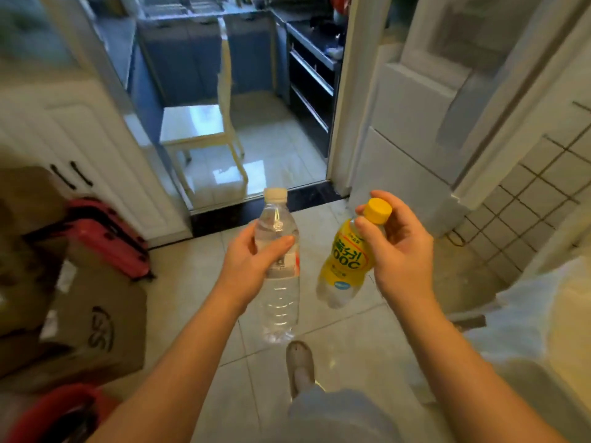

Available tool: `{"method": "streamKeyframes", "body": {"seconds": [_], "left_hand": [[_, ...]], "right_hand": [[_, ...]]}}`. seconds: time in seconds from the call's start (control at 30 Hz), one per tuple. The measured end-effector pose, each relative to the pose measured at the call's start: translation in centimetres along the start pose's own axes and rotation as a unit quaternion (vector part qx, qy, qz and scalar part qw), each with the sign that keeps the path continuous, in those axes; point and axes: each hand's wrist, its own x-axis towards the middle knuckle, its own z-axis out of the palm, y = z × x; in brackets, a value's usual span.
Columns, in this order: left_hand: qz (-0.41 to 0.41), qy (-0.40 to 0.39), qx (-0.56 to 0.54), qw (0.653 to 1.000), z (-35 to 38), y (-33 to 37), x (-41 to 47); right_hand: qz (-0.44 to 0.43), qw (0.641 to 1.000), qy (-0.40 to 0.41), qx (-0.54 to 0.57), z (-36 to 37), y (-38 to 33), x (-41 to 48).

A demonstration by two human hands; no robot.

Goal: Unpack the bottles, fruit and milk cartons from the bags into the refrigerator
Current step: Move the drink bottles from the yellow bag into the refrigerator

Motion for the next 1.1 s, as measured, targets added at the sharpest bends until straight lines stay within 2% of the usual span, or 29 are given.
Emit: {"method": "streamKeyframes", "body": {"seconds": [0.27,0.57,0.8,0.93,1.1], "left_hand": [[0.071,0.097,0.021,0.993,-3.8,2.9,16.7],[0.127,0.092,0.048,0.986,-1.8,7.0,37.9],[0.163,0.027,0.036,0.986,3.3,9.2,51.2],[0.184,-0.036,0.046,0.981,7.4,10.1,58.8],[0.186,-0.150,0.030,0.971,14.5,11.0,70.4]], "right_hand": [[-0.012,0.999,-0.036,0.018,9.5,4.4,17.4],[-0.062,0.998,-0.008,-0.012,14.3,6.5,37.7],[-0.066,0.995,0.071,-0.038,13.4,8.3,49.1],[-0.062,0.989,0.125,-0.049,12.0,9.4,54.6],[-0.071,0.965,0.232,-0.101,8.4,11.5,63.6]]}}
